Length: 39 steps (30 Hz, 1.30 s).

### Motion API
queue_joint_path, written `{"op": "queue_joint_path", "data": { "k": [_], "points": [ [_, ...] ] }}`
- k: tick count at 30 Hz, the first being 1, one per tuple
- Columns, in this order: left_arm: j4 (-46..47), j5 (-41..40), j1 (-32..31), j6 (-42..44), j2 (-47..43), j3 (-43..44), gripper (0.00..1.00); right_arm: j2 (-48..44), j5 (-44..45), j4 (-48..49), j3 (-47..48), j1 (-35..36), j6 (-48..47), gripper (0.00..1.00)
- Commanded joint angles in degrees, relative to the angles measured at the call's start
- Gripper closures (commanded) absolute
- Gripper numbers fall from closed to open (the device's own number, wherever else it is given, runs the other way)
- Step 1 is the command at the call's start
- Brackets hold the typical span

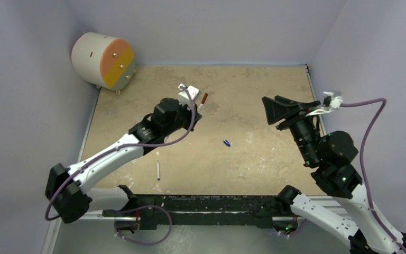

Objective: Insert the pens into the pen caps

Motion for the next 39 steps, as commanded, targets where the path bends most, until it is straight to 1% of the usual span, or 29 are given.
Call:
{"op": "queue_joint_path", "data": {
  "k": [1, 2, 3, 5, 8, 10, 12, 13, 19, 25, 30, 33, 39],
  "points": [
    [-9.52, -25.64, 0.31, 0.79, 9.84, 2.93, 1.0, 3.44, -2.4, -3.3, -6.49, 0.02, 0.79, 0.44],
    [-10.26, -29.85, 0.47, -0.45, 12.21, 3.5, 1.0, 3.74, -4.06, -1.85, -8.31, -0.02, 1.33, 0.44],
    [-11.32, -32.28, 0.68, -1.2, 14.49, 4.18, 1.0, 4.33, -5.34, -0.57, -9.61, 0.0, 1.75, 0.44],
    [-12.5, -35.12, 1.5, -3.01, 19.16, 4.81, 1.0, 5.93, -7.2, 0.93, -11.26, 0.0, 2.08, 0.45],
    [-11.71, -33.94, 3.23, -4.63, 21.87, 3.83, 1.0, 8.68, -8.65, 1.54, -11.85, -0.02, 1.09, 0.45],
    [-13.1, -32.41, 5.77, -5.48, 22.82, 3.63, 1.0, 10.32, -9.33, 1.35, -11.87, -0.03, -0.52, 0.45],
    [-14.9, -26.26, 8.55, -5.54, 23.34, 3.69, 1.0, 11.96, -9.13, 0.2, -11.41, -0.03, -1.69, 0.45],
    [-16.18, -25.39, 9.37, -5.48, 23.81, 3.85, 1.0, 12.59, -8.96, -0.15, -11.25, -0.03, -2.11, 0.45],
    [-21.62, -28.89, 10.9, -6.46, 27.48, 5.25, 1.0, 14.75, -8.99, 1.61, -12.29, -0.03, -3.63, 0.45],
    [-26.28, -28.9, 12.22, -6.95, 31.44, 8.79, 1.0, 16.77, -9.75, 1.99, -11.73, -0.11, -5.03, 0.45],
    [-28.36, -30.21, 13.16, -6.69, 33.18, 9.23, 0.91, 16.7, -8.85, 0.36, -12.28, -0.25, -5.77, 0.45],
    [-29.1, -30.18, 13.51, -6.56, 33.63, 9.38, 0.83, 15.79, -8.76, -0.46, -13.12, -0.29, -5.45, 0.45],
    [-29.88, -30.85, 13.55, -6.71, 34.34, 9.72, 0.7, 14.38, -7.98, -1.66, -13.88, -0.61, -5.53, 0.45]
  ]
}}
